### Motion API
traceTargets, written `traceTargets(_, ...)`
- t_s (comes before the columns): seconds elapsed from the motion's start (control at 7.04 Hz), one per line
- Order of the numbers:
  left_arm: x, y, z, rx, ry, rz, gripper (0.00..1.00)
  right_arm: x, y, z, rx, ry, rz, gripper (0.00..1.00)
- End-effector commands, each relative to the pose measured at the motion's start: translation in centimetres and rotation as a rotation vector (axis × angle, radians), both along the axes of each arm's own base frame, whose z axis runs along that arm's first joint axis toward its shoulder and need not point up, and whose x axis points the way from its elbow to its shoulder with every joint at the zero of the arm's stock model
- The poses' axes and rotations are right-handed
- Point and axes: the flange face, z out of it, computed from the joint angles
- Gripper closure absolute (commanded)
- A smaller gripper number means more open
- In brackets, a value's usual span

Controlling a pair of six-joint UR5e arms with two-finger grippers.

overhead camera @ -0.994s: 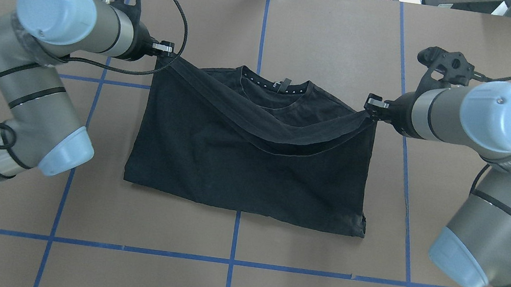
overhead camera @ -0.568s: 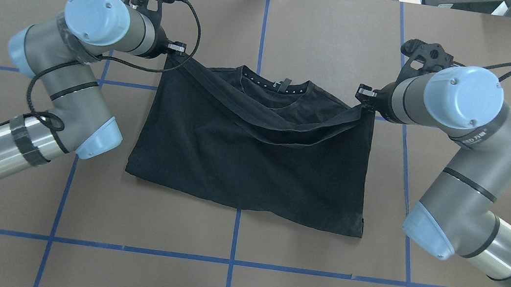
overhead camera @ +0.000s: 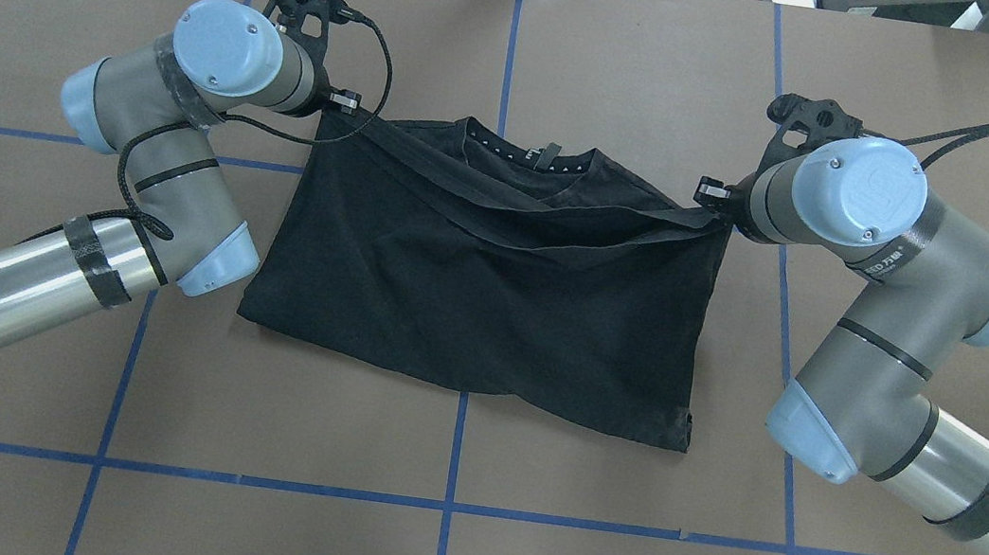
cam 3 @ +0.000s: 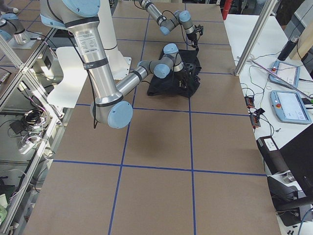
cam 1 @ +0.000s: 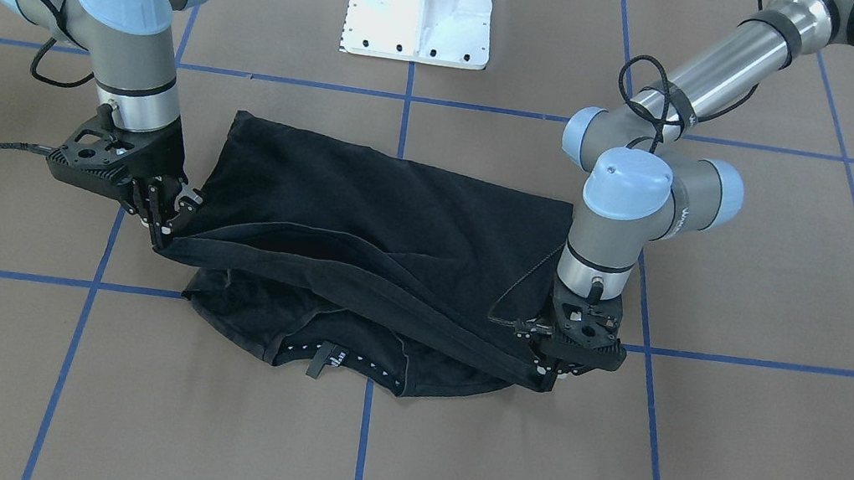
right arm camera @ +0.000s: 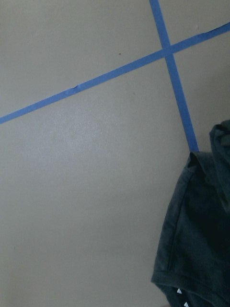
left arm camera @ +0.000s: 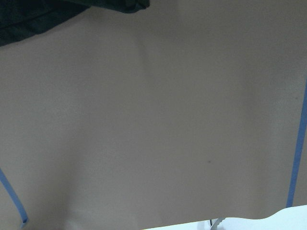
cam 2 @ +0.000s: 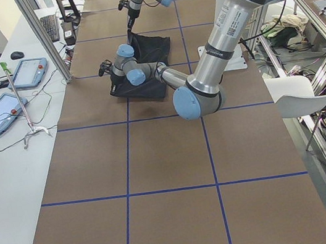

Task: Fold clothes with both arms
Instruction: 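Lay the hem near the collar and open both grippers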

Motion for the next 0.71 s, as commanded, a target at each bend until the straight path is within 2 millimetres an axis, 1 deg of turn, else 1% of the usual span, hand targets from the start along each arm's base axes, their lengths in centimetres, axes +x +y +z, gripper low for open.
traceTargets(0.0,0.0,0.1,0.2,0.013,-0.009,0.012,1.00,0.3,-0.2,0.6,0.004,0.017,0.000,1.00)
traceTargets(0.14,-0.4,-0.1,-0.3,0.049,-0.001,0.020,1.00,0.4,-0.3,0.6,0.012,0.024,-0.005,1.00)
traceTargets(0.43,-0.7,-0.2,-0.7,0.062,0.018,0.024,1.00,0.5,-0.4,1.1,0.012,0.036,-0.010,1.00)
traceTargets(0.57,-1.1,-0.5,-0.7,0.065,0.017,0.020,1.00,0.4,-0.8,1.9,0.013,0.057,-0.020,1.00)
